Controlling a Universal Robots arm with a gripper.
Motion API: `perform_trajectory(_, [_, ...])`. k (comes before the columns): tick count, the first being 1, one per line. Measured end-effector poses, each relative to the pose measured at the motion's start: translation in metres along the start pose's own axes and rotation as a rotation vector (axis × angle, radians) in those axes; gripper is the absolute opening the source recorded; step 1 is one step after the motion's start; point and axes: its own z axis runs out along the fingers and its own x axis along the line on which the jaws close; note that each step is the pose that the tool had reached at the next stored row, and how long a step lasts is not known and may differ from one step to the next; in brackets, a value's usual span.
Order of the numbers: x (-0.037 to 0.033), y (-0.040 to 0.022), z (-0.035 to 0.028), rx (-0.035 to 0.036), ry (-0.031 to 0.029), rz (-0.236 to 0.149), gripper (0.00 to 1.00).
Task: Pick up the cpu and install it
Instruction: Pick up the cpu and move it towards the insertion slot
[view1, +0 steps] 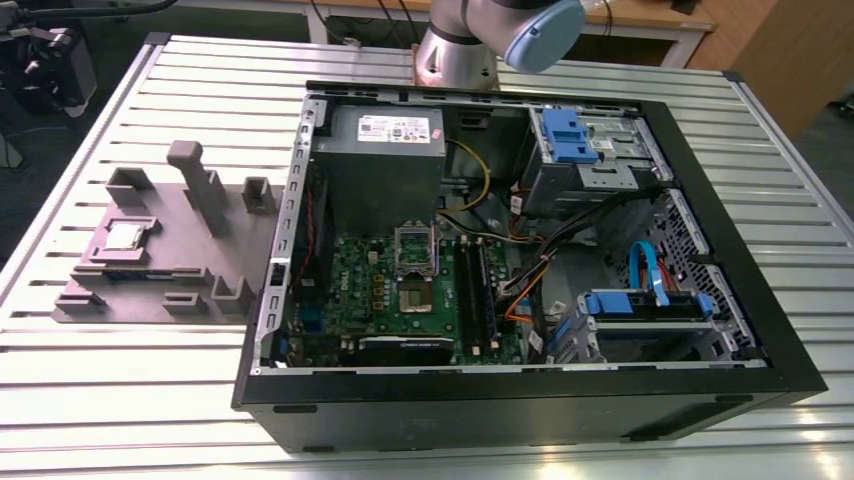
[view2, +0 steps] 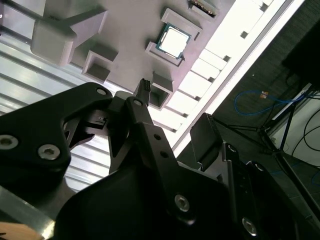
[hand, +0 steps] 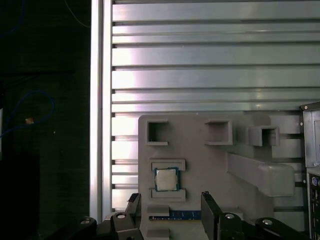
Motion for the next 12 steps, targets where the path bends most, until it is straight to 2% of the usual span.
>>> perform_trajectory(11, [0.0, -0.0002, 0.0025, 0.0, 0.0001, 0.0, 0.59])
perform_trajectory(12, [-0.0001, -0.0003, 0.0044, 0.0, 0.0, 0.0, 0.59])
